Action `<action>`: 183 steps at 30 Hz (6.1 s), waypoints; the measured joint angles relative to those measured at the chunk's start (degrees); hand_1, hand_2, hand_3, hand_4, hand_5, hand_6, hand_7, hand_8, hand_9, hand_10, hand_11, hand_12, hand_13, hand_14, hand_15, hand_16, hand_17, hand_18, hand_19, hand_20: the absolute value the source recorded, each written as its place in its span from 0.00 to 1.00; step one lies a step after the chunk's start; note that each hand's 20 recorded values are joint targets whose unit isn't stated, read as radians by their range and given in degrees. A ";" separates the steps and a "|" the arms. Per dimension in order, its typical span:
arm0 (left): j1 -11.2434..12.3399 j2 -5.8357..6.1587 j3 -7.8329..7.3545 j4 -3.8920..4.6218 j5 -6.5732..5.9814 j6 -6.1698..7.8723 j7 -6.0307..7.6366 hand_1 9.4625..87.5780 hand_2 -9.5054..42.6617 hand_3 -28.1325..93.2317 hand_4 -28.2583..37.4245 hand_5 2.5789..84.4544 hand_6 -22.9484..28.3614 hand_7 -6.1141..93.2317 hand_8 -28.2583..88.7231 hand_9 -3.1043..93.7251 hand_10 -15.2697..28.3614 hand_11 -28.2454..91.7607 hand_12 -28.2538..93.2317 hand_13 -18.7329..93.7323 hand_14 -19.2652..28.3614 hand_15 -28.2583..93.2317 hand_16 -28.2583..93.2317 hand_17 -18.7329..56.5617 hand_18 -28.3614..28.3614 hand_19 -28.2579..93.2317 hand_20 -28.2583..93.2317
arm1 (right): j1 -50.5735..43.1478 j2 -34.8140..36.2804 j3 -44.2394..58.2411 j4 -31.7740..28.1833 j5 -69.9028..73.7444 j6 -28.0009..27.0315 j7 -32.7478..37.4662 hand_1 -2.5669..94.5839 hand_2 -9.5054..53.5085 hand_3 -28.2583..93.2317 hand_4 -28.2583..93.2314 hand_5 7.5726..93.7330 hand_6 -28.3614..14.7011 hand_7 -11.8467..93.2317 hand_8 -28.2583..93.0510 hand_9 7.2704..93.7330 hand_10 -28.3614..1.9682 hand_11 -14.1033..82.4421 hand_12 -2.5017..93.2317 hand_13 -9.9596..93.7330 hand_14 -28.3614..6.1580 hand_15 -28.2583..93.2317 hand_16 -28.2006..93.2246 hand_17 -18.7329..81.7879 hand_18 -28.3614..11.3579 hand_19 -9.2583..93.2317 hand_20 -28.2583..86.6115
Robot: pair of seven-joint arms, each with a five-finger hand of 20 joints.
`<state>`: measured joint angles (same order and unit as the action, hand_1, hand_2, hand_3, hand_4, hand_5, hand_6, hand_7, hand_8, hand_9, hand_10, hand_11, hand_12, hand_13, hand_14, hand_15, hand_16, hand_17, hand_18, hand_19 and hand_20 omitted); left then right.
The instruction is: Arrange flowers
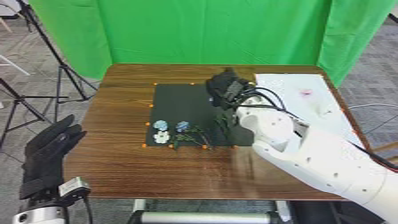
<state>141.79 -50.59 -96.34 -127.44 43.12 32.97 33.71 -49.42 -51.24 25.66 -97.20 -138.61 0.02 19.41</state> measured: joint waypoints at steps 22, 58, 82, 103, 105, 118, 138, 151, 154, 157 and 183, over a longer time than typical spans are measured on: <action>-1.09 -0.53 -0.20 0.12 1.25 -1.11 -1.14 0.22 0.24 0.92 0.18 0.47 0.64 0.24 0.15 0.41 0.80 0.55 0.30 0.39 0.97 0.75 0.10 0.13 0.88 0.70 0.26 | -7.68 -9.42 3.92 2.60 -5.55 -4.81 -2.84 0.59 0.00 0.85 0.00 0.81 0.70 0.42 0.23 0.96 0.82 0.31 0.44 0.84 0.69 0.89 0.41 0.42 0.35 0.83 0.26; -1.38 -1.52 -0.75 0.16 2.49 -1.55 -2.41 0.23 0.23 0.92 0.19 0.47 0.64 0.24 0.15 0.41 0.80 0.55 0.30 0.39 0.97 0.75 0.10 0.13 0.88 0.71 0.26 | -15.80 -15.05 15.16 0.19 -13.68 -21.09 -8.92 0.47 0.00 0.90 0.00 0.68 0.62 0.37 0.21 0.79 0.63 0.38 0.34 0.73 0.54 0.89 0.39 0.34 0.24 0.77 0.32; -0.77 -1.69 -0.80 0.06 2.44 -1.59 -2.43 0.23 0.23 0.92 0.19 0.47 0.64 0.24 0.15 0.41 0.80 0.55 0.30 0.39 0.97 0.75 0.10 0.13 0.88 0.71 0.26 | -14.78 -14.95 15.91 -3.02 -13.38 -27.21 -8.54 0.39 0.00 0.94 0.00 0.60 0.56 0.34 0.12 0.67 0.41 0.48 0.22 0.68 0.45 0.90 0.37 0.28 0.18 0.74 0.34; 0.39 -0.14 0.59 -0.27 0.30 0.12 -0.15 0.23 0.24 0.92 0.19 0.47 0.64 0.24 0.15 0.41 0.81 0.55 0.30 0.39 0.97 0.75 0.10 0.13 0.88 0.71 0.26 | -8.34 -0.07 15.97 -2.82 1.59 -19.95 2.92 0.36 0.01 0.94 0.01 0.52 0.50 0.31 0.13 0.55 0.32 0.42 0.20 0.65 0.42 0.90 0.35 0.28 0.19 0.75 0.34; 0.38 -0.13 0.59 -0.27 0.30 0.12 -0.08 0.23 0.24 0.92 0.19 0.47 0.64 0.24 0.15 0.41 0.81 0.55 0.30 0.39 0.97 0.75 0.10 0.13 0.88 0.71 0.26 | -7.25 1.51 15.63 -1.60 3.29 -19.15 4.47 0.36 0.01 0.94 0.01 0.51 0.50 0.31 0.13 0.54 0.31 0.41 0.20 0.65 0.43 0.90 0.35 0.28 0.19 0.75 0.34; 0.31 0.16 1.15 -0.27 -0.01 0.34 0.66 0.23 0.24 0.92 0.19 0.47 0.64 0.24 0.15 0.41 0.81 0.55 0.30 0.39 0.97 0.75 0.10 0.13 0.88 0.71 0.25 | -3.03 9.31 14.23 4.92 8.92 -16.80 11.40 0.35 0.01 0.95 0.01 0.47 0.48 0.30 0.14 0.49 0.30 0.38 0.20 0.64 0.44 0.90 0.34 0.29 0.20 0.76 0.33; 0.14 1.28 1.55 -0.28 -1.07 0.81 1.77 0.23 0.24 0.92 0.19 0.47 0.64 0.24 0.15 0.41 0.81 0.55 0.30 0.39 0.97 0.75 0.10 0.13 0.88 0.71 0.25 | -7.45 12.70 25.64 9.78 14.15 -23.80 18.91 0.34 0.01 0.95 0.00 0.45 0.46 0.28 0.14 0.46 0.24 0.35 0.19 0.64 0.43 0.92 0.34 0.29 0.19 0.77 0.33; 0.52 0.93 1.32 -0.42 -0.83 0.79 1.74 0.23 0.24 0.92 0.19 0.47 0.64 0.24 0.15 0.41 0.81 0.55 0.30 0.39 0.97 0.75 0.10 0.13 0.88 0.71 0.25 | -11.64 12.16 28.99 10.20 16.18 -28.98 21.22 0.34 0.01 0.94 0.01 0.44 0.45 0.27 0.15 0.47 0.22 0.34 0.20 0.65 0.42 0.93 0.34 0.29 0.18 0.77 0.33; 0.44 0.58 1.30 -0.42 -0.57 0.75 1.56 0.22 0.24 0.92 0.19 0.47 0.64 0.24 0.15 0.41 0.81 0.55 0.30 0.39 0.97 0.75 0.10 0.13 0.88 0.71 0.25 | -11.52 11.92 28.99 10.75 16.28 -28.98 21.45 0.35 0.01 0.94 0.00 0.44 0.45 0.27 0.15 0.47 0.22 0.34 0.20 0.65 0.43 0.93 0.33 0.29 0.17 0.77 0.33; 0.44 0.35 1.27 -0.42 -0.45 0.74 1.55 0.22 0.24 0.92 0.19 0.47 0.64 0.24 0.15 0.41 0.81 0.55 0.30 0.39 0.97 0.75 0.10 0.13 0.88 0.71 0.25 | -11.51 11.83 28.99 11.06 16.33 -29.00 21.75 0.35 0.01 0.94 0.00 0.44 0.45 0.27 0.15 0.47 0.23 0.35 0.20 0.65 0.44 0.93 0.33 0.29 0.18 0.77 0.33; 0.41 0.85 1.35 -0.41 -0.99 0.87 1.97 0.23 0.24 0.92 0.19 0.47 0.64 0.24 0.15 0.41 0.80 0.55 0.30 0.39 0.97 0.75 0.10 0.13 0.88 0.71 0.26 | -13.21 12.21 27.10 12.24 16.54 -24.44 22.89 0.57 0.00 0.84 0.00 0.73 0.67 0.48 0.22 0.90 0.76 0.31 0.41 0.80 0.63 0.90 0.39 0.38 0.28 0.81 0.29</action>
<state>142.20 -49.74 -94.99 -127.85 42.13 33.84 35.67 -62.62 -39.03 52.76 -84.96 -122.07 -24.42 42.29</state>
